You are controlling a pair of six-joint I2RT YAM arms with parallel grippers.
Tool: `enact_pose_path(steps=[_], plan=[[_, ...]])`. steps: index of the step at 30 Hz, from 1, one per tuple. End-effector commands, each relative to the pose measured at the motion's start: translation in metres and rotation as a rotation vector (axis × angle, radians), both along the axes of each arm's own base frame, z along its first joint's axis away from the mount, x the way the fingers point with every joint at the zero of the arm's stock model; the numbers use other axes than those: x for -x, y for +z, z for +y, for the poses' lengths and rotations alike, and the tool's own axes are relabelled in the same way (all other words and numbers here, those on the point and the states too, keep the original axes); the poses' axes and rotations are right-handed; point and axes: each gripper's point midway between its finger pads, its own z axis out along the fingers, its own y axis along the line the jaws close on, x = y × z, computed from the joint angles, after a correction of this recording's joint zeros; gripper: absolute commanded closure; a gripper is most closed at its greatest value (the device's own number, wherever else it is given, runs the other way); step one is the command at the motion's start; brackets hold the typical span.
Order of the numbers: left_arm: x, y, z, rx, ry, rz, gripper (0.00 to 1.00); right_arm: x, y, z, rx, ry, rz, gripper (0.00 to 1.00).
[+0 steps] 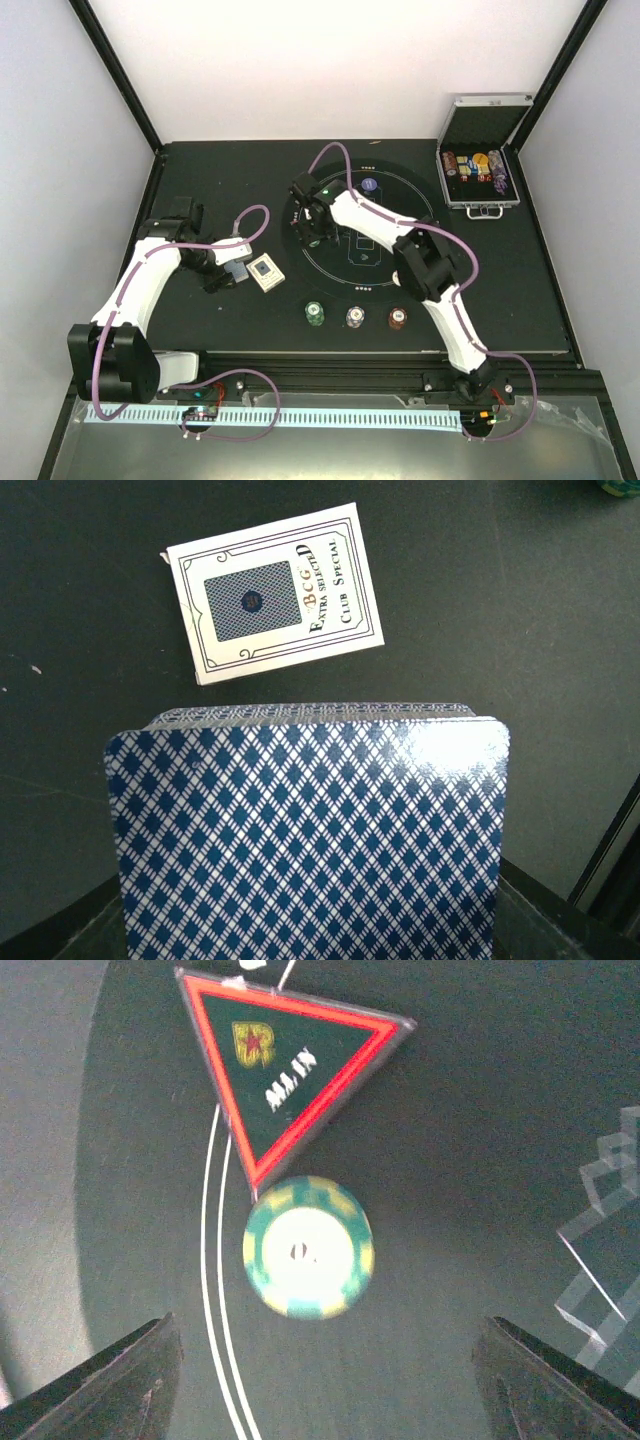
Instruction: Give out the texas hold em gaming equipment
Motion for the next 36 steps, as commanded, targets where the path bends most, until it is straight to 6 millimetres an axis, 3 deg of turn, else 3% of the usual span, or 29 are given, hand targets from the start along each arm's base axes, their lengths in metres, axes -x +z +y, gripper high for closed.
enact_pose_path(steps=[1, 4, 9, 15, 21, 36], plan=[[-0.004, 0.016, -0.003, 0.027, -0.010, -0.046, 0.98, 0.023, 0.068, -0.009, -0.056, 0.020, -0.091, 0.18], [-0.005, 0.016, -0.004, 0.032, -0.013, -0.048, 0.98, 0.061, 0.074, -0.011, -0.071, 0.052, -0.092, 0.17], [-0.005, 0.014, -0.004, 0.031, -0.014, -0.041, 0.98, 0.131, 0.065, -0.008, -0.097, 0.107, -0.083, 0.13], [-0.006, 0.013, -0.003, 0.028, -0.013, -0.042, 0.98, 0.181, 0.050, 0.001, -0.053, 0.154, -0.069, 0.10], [-0.006, 0.017, -0.002, 0.023, -0.014, -0.051, 0.98, 0.195, 0.024, 0.001, 0.019, 0.173, -0.036, 0.12], [-0.009, 0.017, -0.001, 0.016, -0.012, -0.052, 0.98, 0.200, 0.007, 0.001, 0.053, 0.192, -0.010, 0.34]])
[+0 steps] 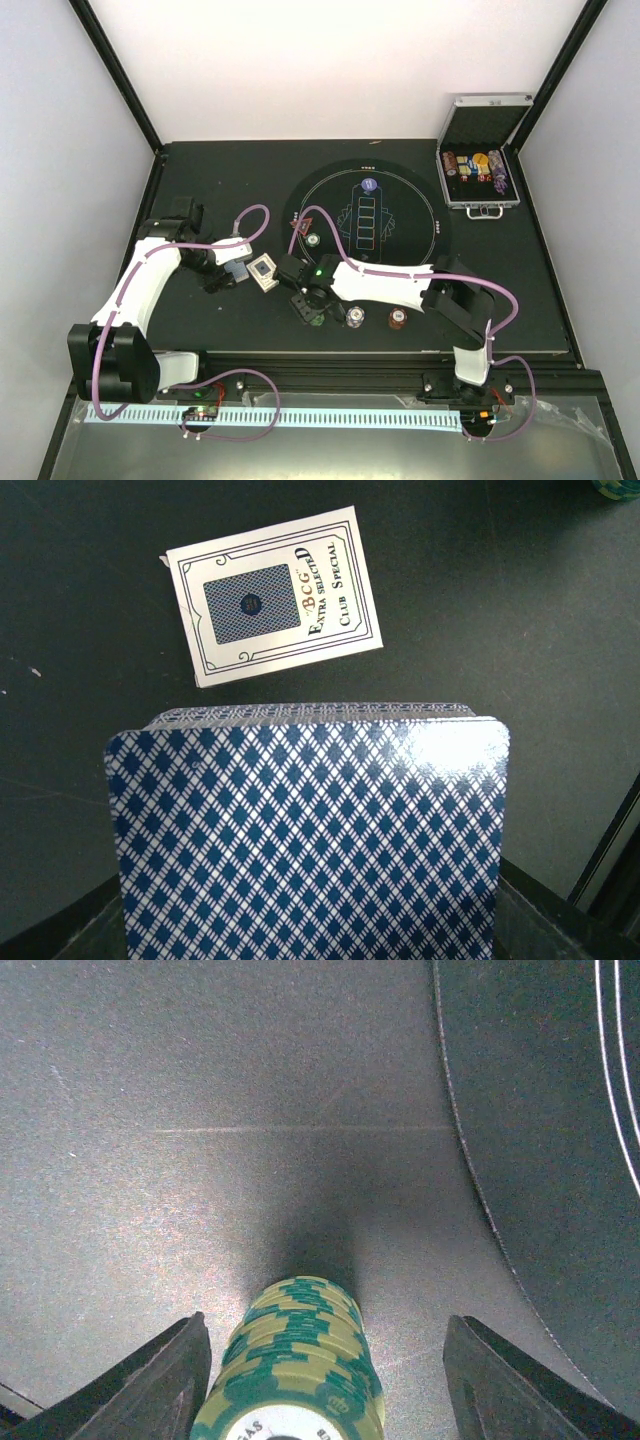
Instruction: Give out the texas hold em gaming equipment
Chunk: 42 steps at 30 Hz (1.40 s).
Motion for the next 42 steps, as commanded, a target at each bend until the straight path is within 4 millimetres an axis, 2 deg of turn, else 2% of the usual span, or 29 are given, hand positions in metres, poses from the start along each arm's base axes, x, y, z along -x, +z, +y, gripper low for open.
enact_pose_path(steps=[1, 5, 13, 27, 36, 42], plan=[[-0.009, 0.017, 0.000, 0.009, -0.010, -0.053, 0.98, 0.000, -0.005, 0.000, 0.015, -0.004, -0.011, 0.34], [-0.010, 0.017, 0.000, 0.008, -0.011, -0.053, 0.98, 0.002, -0.006, 0.001, 0.017, 0.001, -0.010, 0.35], [-0.009, 0.015, 0.001, 0.002, -0.011, -0.052, 0.98, 0.001, 0.002, 0.001, 0.005, -0.003, -0.024, 0.56], [-0.008, 0.015, 0.001, 0.000, -0.013, -0.049, 0.99, -0.002, 0.030, 0.005, -0.028, 0.005, -0.050, 0.57], [-0.008, 0.014, 0.002, -0.002, -0.013, -0.048, 0.98, -0.002, 0.024, 0.011, -0.033, 0.008, -0.036, 0.57], [-0.009, 0.016, 0.002, -0.003, -0.013, -0.051, 0.98, -0.017, 0.043, 0.010, -0.045, -0.010, -0.074, 0.57]])
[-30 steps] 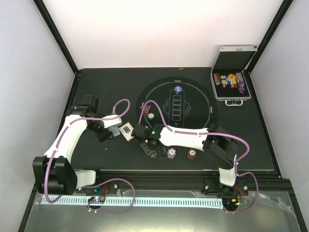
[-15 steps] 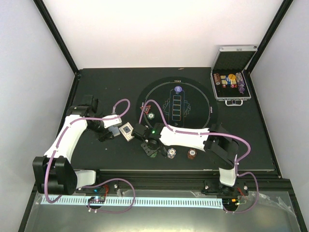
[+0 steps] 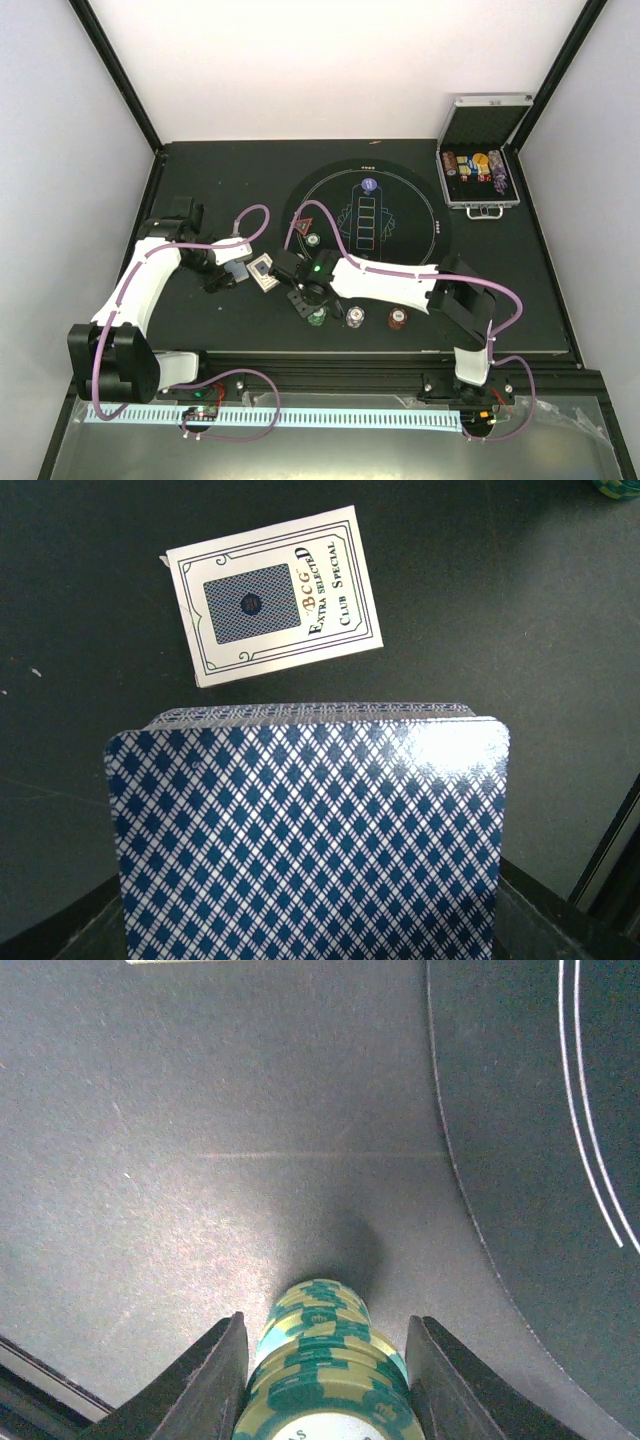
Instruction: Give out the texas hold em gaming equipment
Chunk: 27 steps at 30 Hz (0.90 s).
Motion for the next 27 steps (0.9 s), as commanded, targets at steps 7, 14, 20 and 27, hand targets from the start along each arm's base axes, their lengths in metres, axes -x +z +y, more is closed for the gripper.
enact_pose_path(steps=[7, 14, 20, 27], plan=[[-0.008, 0.016, 0.002, -0.002, -0.012, -0.049, 0.99, -0.092, 0.059, -0.038, -0.091, -0.152, -0.108, 0.57], [-0.007, 0.017, 0.000, 0.004, -0.013, -0.048, 0.98, -0.201, 0.058, -0.090, -0.078, -0.323, -0.141, 0.57], [-0.007, 0.016, 0.001, 0.004, -0.009, -0.046, 0.98, -0.290, 0.031, -0.118, -0.059, -0.435, -0.110, 0.57], [-0.009, 0.014, 0.001, 0.005, -0.007, -0.039, 0.98, -0.344, -0.022, -0.130, -0.052, -0.498, -0.081, 0.57]])
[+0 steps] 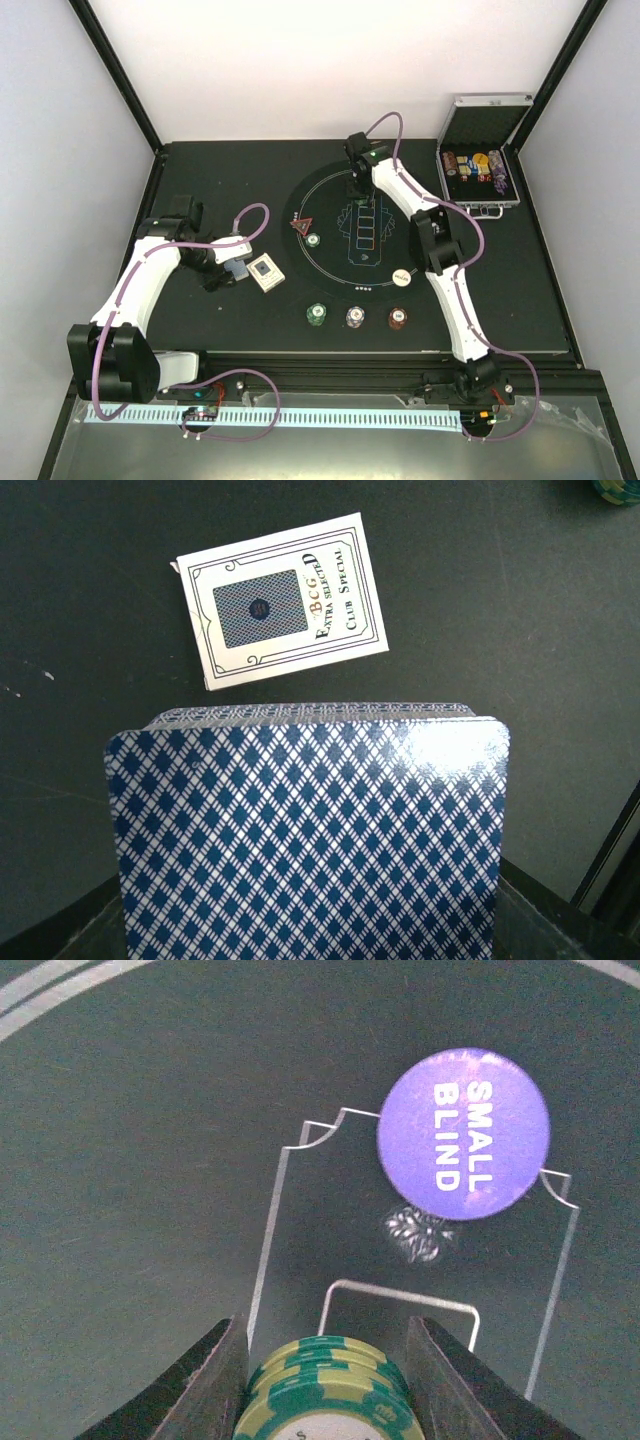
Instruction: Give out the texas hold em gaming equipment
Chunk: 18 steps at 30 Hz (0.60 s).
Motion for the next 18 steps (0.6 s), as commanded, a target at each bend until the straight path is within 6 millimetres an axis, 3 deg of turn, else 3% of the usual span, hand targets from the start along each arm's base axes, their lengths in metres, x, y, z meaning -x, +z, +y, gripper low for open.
enact_pose_path(steps=[1, 5, 14, 18], plan=[[-0.006, 0.009, 0.001, 0.005, -0.007, -0.026, 0.98, -0.007, -0.019, -0.006, 0.007, 0.001, 0.036, 0.57], [-0.007, 0.009, 0.001, 0.004, -0.011, -0.026, 0.98, -0.018, -0.034, -0.012, 0.005, -0.022, 0.023, 0.57], [-0.008, 0.009, 0.000, 0.008, -0.016, -0.028, 0.98, -0.034, -0.041, -0.017, 0.037, -0.022, -0.016, 0.55], [-0.008, 0.008, 0.000, 0.010, -0.014, -0.020, 0.98, -0.034, -0.043, -0.019, 0.053, -0.019, -0.018, 0.42]])
